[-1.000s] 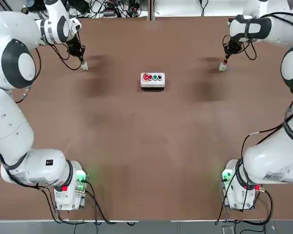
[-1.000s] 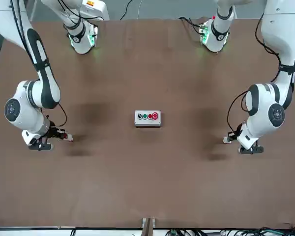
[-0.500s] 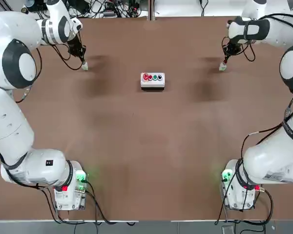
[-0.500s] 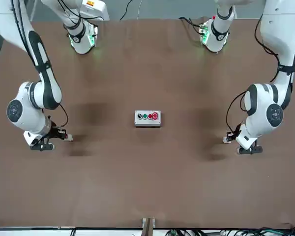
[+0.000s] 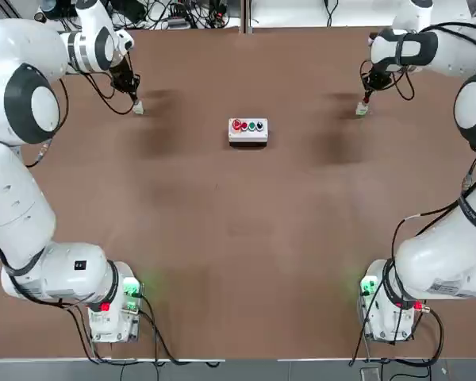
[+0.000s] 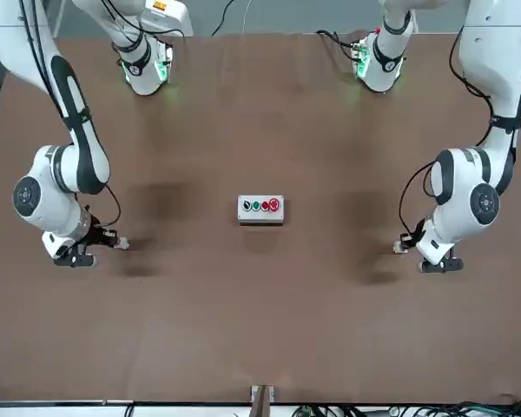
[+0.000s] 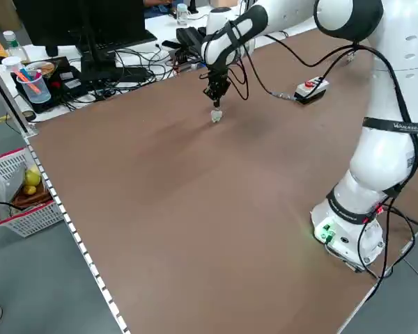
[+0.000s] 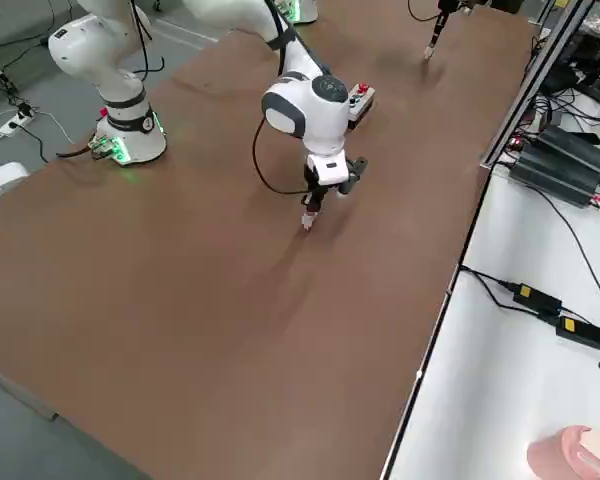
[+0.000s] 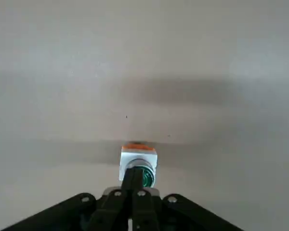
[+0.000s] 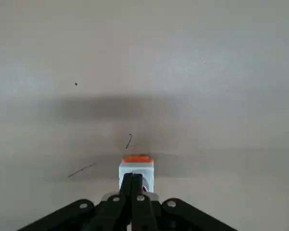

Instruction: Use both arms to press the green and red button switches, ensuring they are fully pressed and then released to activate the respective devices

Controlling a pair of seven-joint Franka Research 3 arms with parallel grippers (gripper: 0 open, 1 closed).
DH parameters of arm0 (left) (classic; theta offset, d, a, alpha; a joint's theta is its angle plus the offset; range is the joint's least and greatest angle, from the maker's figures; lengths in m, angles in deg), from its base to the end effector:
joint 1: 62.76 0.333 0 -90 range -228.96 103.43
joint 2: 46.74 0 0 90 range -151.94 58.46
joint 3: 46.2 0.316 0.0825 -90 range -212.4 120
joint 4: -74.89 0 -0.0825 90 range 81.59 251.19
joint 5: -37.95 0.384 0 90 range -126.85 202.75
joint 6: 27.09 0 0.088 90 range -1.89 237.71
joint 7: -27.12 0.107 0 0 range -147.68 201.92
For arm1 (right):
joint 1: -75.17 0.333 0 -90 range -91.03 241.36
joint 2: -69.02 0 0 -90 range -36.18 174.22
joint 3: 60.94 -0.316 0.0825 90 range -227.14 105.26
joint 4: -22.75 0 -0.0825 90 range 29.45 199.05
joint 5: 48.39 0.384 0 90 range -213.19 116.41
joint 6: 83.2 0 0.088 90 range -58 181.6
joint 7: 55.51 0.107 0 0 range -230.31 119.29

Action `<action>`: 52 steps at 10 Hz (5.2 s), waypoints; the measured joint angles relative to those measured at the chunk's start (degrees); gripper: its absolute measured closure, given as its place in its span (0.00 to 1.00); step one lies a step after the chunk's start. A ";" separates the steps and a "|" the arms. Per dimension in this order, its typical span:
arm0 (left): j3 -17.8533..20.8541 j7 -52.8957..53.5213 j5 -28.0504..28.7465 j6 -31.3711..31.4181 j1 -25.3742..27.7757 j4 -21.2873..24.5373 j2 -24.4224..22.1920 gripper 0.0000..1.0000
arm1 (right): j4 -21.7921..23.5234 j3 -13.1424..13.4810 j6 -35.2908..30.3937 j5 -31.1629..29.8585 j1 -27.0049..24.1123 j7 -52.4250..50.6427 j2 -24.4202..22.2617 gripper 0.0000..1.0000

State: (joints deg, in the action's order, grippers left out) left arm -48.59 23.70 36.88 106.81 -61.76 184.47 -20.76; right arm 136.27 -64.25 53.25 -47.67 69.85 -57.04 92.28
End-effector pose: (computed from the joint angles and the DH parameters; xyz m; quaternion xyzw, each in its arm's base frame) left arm 0.6251 -0.0143 0.2553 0.9994 0.0263 -0.0150 0.0152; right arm 0.6107 -0.0225 0.2603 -0.9998 0.0111 0.0021 0.0158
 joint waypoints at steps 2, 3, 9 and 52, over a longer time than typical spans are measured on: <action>0.01 0.00 0.00 0.08 0.00 0.00 0.01 0.99 | 0.02 0.00 0.03 0.00 0.00 0.00 0.05 0.95; 0.01 0.00 0.00 0.12 0.00 0.00 0.01 0.99 | 0.02 0.01 0.04 0.00 0.00 0.00 0.07 0.95; -0.01 0.00 0.00 -0.10 0.00 -0.16 -0.01 0.97 | 0.02 0.06 1.14 0.00 -0.01 0.00 0.39 0.95; 0.34 -4.20 0.00 -46.72 0.05 -30.53 -14.52 0.01 | -21.69 -0.55 -24.78 0.21 0.09 0.03 -4.00 0.90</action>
State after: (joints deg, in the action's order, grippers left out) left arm -48.25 19.50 36.88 60.09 -61.70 153.94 -35.28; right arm 114.58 -64.80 28.47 -47.46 69.94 -57.01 88.28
